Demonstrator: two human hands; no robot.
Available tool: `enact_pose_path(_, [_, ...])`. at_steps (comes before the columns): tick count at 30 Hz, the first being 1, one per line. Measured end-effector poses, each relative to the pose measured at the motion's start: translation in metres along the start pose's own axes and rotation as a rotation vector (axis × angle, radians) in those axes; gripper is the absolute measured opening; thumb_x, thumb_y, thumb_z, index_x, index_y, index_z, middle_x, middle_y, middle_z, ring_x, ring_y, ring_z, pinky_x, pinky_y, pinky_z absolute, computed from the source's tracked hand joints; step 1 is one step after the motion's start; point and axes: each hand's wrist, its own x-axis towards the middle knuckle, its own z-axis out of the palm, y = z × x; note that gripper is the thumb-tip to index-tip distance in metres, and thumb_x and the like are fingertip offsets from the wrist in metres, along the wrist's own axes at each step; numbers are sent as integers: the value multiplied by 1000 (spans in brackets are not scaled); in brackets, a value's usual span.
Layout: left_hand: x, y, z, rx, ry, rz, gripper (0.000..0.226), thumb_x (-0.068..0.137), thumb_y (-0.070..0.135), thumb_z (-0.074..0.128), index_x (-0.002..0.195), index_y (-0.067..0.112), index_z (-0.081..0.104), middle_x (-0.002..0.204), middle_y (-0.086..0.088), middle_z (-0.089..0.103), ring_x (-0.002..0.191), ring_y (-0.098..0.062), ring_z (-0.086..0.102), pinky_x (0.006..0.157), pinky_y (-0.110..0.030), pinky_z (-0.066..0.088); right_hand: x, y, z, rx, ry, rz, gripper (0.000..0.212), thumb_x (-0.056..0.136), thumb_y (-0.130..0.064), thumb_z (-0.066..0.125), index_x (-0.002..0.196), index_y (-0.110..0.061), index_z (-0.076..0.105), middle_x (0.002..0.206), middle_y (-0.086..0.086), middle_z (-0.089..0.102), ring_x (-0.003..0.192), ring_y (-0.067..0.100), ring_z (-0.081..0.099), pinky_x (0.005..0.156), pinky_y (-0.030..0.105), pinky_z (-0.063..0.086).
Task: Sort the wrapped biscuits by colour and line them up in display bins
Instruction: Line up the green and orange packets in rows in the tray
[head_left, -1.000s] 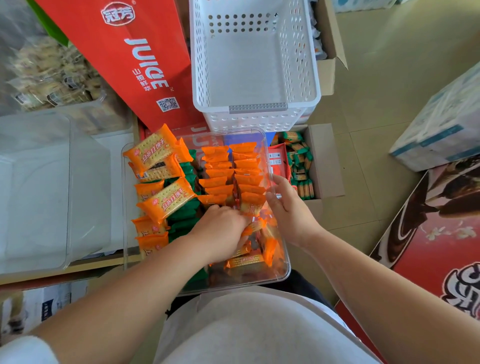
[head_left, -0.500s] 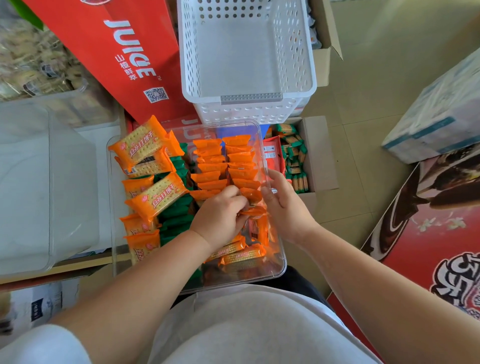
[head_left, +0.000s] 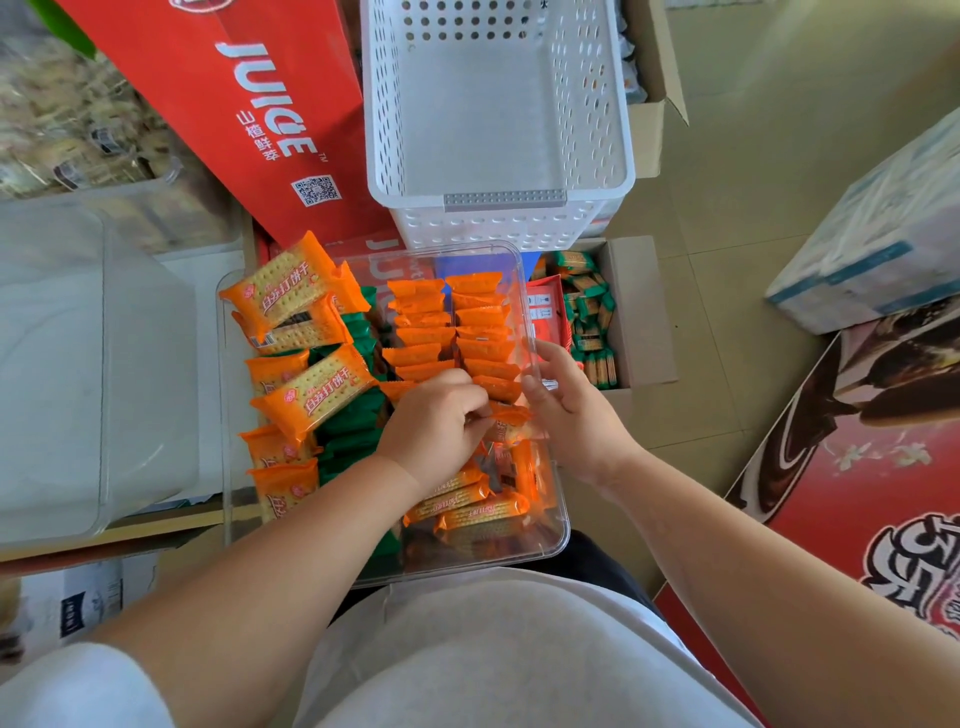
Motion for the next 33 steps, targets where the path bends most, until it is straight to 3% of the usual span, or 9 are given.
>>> enact_pose_path(6, [-8,-3,-4,-116,-34,-123,16,80,14,83,76,16,68,78,7,64,71,-10,59,62,-26,46,-1,-1,0,6,-17,21,43,104,-48,44,145,-49,30,135,-6,53,108,14,63,96,50,54])
enact_pose_path(11, [-18,-2,-3,147,-3,-55,33,79,32,83,63,21,56,66,7,56,60,-17,52,55,-25,34,-3,-5,-1,-92,31,-22,50,104,-45,45,151,-38,30,138,-2,50,105,8,60,93,41,55])
enact_pose_path(14, [-22,-14,-6,235,78,-60,39,86,42,74,57,17,66,57,4,60,53,-19,54,57,-30,43,-10,-8,0,-195,176,-126,63,97,-47,59,151,-36,30,142,1,43,118,17,55,97,40,51])
enact_pose_path(17, [-21,-18,-15,234,-122,-60,29,90,48,68,83,21,78,76,4,71,73,-22,66,74,-36,50,-16,-9,0,-526,245,-349,72,77,-51,80,139,-32,49,145,10,40,130,33,42,100,48,44])
enact_pose_path(19, [-17,-13,-18,459,-454,-82,51,86,66,62,116,26,72,110,6,71,106,-22,64,94,-41,43,-19,-11,3,-699,231,-455,66,70,-52,83,128,-32,59,149,13,39,133,38,38,102,54,41])
enact_pose_path(21, [-16,-10,-16,666,-678,-105,83,76,79,60,139,24,55,138,6,56,129,-23,49,110,-45,33,-20,-12,6,-747,196,-462,62,68,-50,83,124,-34,60,152,11,37,138,40,33,103,60,39])
enact_pose_path(26, [-13,-5,-4,755,-736,-159,107,67,82,67,151,21,39,157,2,35,142,-26,29,117,-48,20,-14,-6,7,-704,143,-279,64,74,-53,81,130,-41,54,159,10,26,144,41,25,110,62,32])
enact_pose_path(30, [-14,-5,-1,707,-724,-231,125,64,80,71,159,18,18,159,0,31,142,-27,29,117,-46,20,-11,-2,10,-560,126,-202,58,80,-45,81,132,-37,56,158,10,27,141,43,29,111,57,32])
enact_pose_path(33, [-12,-4,-2,696,-729,-249,116,64,78,73,153,18,29,152,0,40,138,-28,33,116,-46,22,-10,-5,12,-527,120,-185,52,86,-35,77,133,-35,57,158,8,26,143,41,26,113,55,31])
